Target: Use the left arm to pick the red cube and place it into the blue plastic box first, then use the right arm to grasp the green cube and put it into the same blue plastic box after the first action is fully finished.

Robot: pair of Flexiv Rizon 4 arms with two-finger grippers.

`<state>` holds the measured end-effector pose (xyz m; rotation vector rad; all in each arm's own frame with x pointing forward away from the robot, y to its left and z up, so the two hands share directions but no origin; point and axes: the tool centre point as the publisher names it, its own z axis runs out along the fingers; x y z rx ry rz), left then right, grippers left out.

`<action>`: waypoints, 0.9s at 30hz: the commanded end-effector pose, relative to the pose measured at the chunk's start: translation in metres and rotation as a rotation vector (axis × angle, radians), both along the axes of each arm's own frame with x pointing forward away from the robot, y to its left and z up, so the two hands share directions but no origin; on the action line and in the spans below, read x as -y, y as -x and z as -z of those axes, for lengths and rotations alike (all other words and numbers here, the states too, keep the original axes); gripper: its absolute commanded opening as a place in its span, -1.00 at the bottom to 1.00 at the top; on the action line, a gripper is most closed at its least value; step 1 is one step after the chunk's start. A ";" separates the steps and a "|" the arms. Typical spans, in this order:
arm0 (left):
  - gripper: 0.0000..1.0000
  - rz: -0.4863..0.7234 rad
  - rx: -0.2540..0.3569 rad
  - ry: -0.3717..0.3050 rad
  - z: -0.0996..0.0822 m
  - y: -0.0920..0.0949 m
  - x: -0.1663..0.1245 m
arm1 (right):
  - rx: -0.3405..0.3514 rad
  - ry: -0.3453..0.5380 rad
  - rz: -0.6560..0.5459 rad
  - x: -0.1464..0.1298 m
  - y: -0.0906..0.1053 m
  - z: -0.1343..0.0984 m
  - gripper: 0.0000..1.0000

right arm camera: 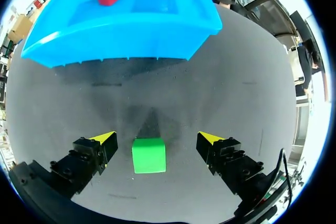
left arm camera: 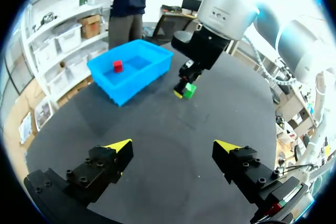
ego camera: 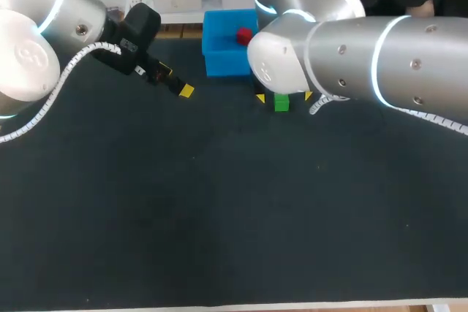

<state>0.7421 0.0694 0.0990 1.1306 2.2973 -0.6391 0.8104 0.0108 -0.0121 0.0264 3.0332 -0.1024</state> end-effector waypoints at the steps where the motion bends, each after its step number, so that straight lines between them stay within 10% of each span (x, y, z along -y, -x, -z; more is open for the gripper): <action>1: 1.00 0.003 0.004 0.006 0.001 0.000 -0.001 | 0.005 -0.013 0.008 0.001 0.000 0.003 1.00; 20: 1.00 0.003 0.004 0.006 0.001 0.000 -0.001 | -0.007 -0.021 0.015 -0.007 -0.001 0.011 1.00; 23: 1.00 0.003 0.004 0.006 0.001 0.000 -0.001 | -0.009 -0.021 0.014 -0.008 -0.001 0.012 -0.90; 27: 1.00 0.003 0.004 0.006 0.001 0.000 -0.001 | -0.009 -0.017 0.013 -0.008 0.000 0.012 -1.00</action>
